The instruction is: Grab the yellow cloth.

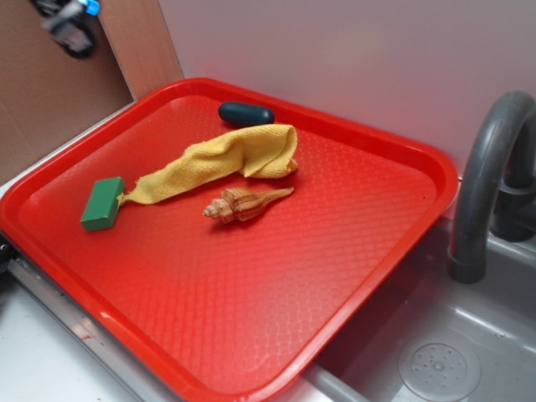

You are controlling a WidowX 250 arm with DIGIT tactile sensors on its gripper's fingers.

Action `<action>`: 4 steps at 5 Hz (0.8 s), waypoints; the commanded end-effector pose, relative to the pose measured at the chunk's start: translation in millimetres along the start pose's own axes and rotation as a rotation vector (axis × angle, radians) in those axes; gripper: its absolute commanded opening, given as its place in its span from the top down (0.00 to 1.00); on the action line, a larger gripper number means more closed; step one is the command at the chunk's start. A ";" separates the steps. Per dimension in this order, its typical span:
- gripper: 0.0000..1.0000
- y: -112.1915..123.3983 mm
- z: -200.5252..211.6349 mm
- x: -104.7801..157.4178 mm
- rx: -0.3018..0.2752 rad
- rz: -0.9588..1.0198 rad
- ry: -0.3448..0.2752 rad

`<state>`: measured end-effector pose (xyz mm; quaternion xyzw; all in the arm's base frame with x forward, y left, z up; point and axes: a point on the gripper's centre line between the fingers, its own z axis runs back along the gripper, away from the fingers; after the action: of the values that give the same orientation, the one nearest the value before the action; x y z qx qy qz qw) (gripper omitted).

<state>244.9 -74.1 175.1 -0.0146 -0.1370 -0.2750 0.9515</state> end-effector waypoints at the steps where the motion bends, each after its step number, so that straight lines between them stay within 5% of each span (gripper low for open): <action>1: 0.00 -15.0 -63.8 36.4 -0.053 -0.091 0.040; 3: 0.00 -32.9 -123.1 59.2 -0.031 -0.151 0.165; 4: 0.00 -40.5 -136.7 60.4 -0.045 -0.182 0.180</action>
<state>302.2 -138.0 39.9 0.0037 -0.0095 -0.3498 0.9368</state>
